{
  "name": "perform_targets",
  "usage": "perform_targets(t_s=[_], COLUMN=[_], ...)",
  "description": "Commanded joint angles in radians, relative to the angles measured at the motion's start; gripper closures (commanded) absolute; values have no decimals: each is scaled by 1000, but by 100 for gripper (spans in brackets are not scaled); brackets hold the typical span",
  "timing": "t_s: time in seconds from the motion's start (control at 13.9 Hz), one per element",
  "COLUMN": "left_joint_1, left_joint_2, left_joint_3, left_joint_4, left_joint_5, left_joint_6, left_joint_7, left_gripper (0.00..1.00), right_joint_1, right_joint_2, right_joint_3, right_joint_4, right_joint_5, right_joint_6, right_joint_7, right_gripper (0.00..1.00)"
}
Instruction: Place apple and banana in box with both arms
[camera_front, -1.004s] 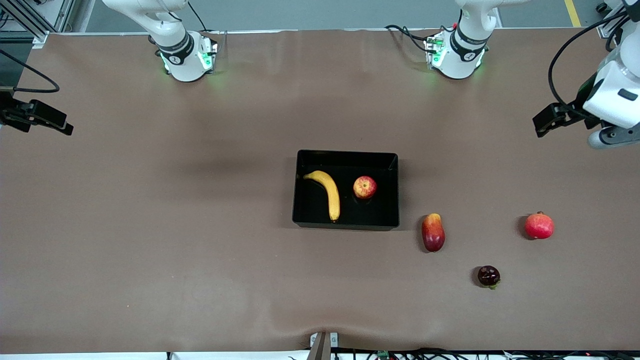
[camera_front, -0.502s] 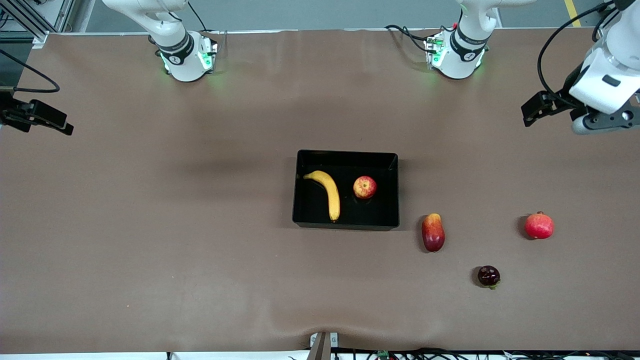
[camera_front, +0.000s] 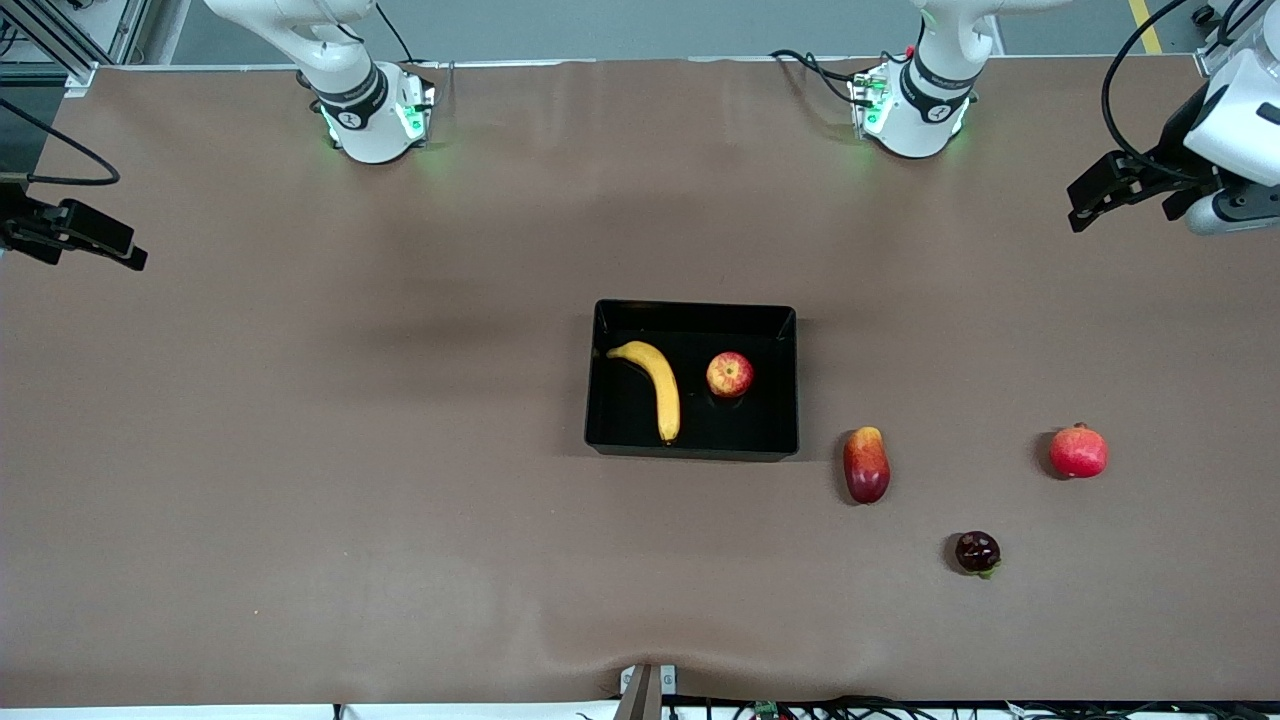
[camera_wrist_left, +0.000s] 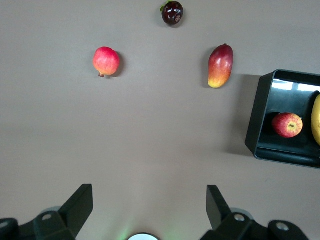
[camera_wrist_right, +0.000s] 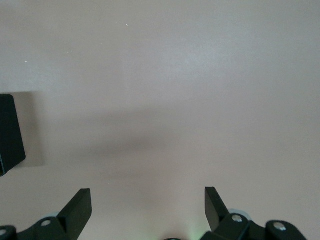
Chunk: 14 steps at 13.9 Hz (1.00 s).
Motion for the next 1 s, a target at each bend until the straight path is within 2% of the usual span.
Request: perform_targets(t_s=[0.0, 0.93], left_joint_1=[5, 4], left_joint_2=[8, 14], left_joint_3=[1, -3], left_joint_4=[14, 14], left_joint_5=[-32, -35], left_joint_6=[-24, -48], left_joint_7=[31, 31], left_gripper=[0, 0], right_joint_1=[-3, -9], right_joint_2=[4, 4], right_joint_3=[2, -1], right_joint_4=[17, 17], right_joint_5=[0, -2], right_joint_6=[-10, -10], right_joint_7=[-8, -8], right_gripper=[0, 0])
